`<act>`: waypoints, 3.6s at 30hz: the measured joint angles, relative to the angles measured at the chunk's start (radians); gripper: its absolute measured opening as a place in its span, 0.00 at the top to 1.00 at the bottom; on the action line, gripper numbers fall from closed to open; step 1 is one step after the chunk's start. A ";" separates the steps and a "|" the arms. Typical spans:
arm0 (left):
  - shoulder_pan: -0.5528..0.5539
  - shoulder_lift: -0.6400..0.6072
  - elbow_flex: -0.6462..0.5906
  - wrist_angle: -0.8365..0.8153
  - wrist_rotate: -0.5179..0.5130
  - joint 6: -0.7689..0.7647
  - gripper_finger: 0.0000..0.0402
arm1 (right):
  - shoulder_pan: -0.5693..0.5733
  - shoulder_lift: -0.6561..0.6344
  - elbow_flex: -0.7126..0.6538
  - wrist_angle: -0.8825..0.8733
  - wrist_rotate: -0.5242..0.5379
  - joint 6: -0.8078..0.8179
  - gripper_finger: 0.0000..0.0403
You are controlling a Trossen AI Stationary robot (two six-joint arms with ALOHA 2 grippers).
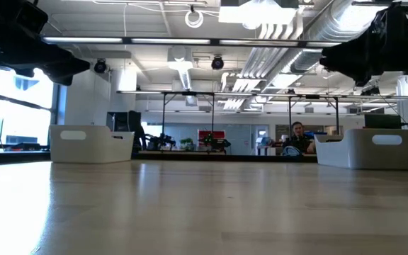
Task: Sort & place blocks by color
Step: Return to Home Position
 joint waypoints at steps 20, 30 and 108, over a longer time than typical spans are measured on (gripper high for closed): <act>0.000 0.000 0.000 0.000 0.000 0.000 0.48 | 0.000 -0.136 0.002 -0.218 0.023 0.019 0.61; 0.000 0.000 0.000 0.000 0.000 0.000 0.48 | 0.000 -0.135 0.003 -0.221 0.024 -0.061 0.61; 0.000 0.000 0.000 0.000 0.000 0.000 0.48 | 0.000 -0.135 0.004 -0.221 0.023 -0.001 0.61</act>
